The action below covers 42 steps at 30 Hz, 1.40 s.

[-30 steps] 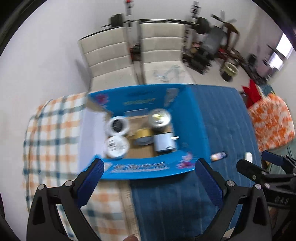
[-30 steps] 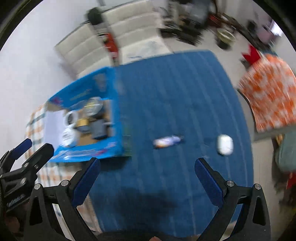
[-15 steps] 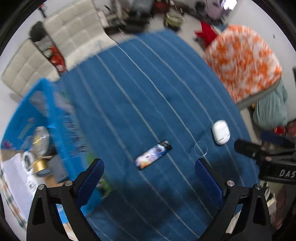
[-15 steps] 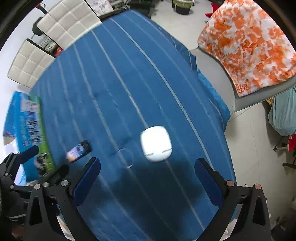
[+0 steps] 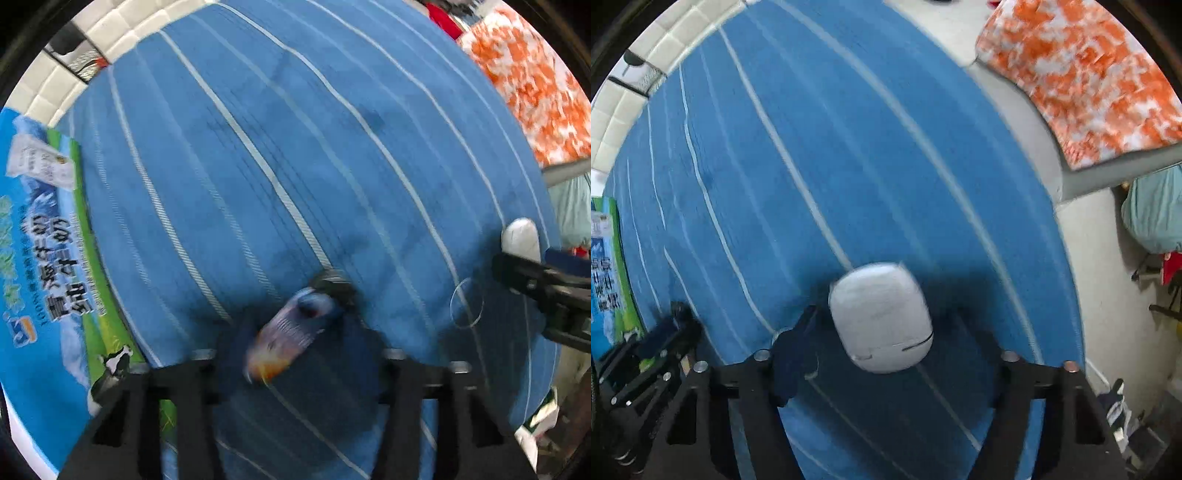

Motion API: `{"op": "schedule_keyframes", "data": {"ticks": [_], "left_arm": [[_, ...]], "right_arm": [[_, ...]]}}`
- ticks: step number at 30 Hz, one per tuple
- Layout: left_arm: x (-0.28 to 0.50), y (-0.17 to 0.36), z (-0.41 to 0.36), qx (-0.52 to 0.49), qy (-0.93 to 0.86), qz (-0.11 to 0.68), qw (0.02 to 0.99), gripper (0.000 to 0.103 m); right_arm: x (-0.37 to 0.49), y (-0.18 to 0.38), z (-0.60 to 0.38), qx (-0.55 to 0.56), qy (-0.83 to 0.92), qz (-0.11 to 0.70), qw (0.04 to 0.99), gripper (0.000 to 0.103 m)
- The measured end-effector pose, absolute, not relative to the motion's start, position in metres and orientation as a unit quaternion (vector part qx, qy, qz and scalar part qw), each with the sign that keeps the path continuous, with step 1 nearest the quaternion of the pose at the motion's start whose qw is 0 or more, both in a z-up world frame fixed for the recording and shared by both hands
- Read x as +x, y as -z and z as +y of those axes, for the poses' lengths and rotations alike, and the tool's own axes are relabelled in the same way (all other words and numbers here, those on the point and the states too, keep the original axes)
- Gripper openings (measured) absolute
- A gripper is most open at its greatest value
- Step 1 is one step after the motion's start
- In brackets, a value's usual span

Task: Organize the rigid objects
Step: 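Grasp the small printed bottle with the left tool while the right tool grasps the white earbud case, then carry the bottle with the left tool while the right tool carries the earbud case into the box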

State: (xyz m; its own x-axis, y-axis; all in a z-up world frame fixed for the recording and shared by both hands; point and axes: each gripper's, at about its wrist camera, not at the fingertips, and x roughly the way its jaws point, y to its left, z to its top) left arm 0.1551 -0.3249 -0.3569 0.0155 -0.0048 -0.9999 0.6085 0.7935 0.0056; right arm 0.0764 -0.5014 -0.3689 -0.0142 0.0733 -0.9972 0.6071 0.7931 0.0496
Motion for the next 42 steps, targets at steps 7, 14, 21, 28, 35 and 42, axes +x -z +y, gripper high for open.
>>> {"op": "schedule_keyframes", "data": {"ticks": [7, 14, 21, 28, 35, 42], "left_arm": [[0.156, 0.347, -0.313, 0.165, 0.203, 0.68, 0.686, 0.025], [0.153, 0.331, -0.292, 0.138, 0.202, 0.686, 0.686, 0.024], [0.135, 0.3, -0.28, 0.118, 0.215, 0.669, 0.702, 0.024], [0.13, 0.271, -0.252, 0.089, 0.23, 0.647, 0.721, 0.024], [0.128, 0.218, -0.223, 0.07, 0.244, 0.604, 0.755, 0.024], [0.134, 0.184, -0.163, 0.036, 0.219, 0.574, 0.788, 0.024]], "right_arm": [[0.073, 0.362, -0.493, 0.22, 0.198, 0.684, 0.667, 0.05], [0.061, 0.337, -0.473, 0.226, 0.177, 0.67, 0.685, 0.05], [0.056, 0.299, -0.454, 0.226, 0.149, 0.646, 0.713, 0.05], [0.065, 0.256, -0.429, 0.218, 0.116, 0.62, 0.745, 0.05], [0.075, 0.194, -0.382, 0.2, 0.066, 0.585, 0.783, 0.05], [0.089, 0.145, -0.303, 0.171, 0.013, 0.56, 0.811, 0.05]]}}
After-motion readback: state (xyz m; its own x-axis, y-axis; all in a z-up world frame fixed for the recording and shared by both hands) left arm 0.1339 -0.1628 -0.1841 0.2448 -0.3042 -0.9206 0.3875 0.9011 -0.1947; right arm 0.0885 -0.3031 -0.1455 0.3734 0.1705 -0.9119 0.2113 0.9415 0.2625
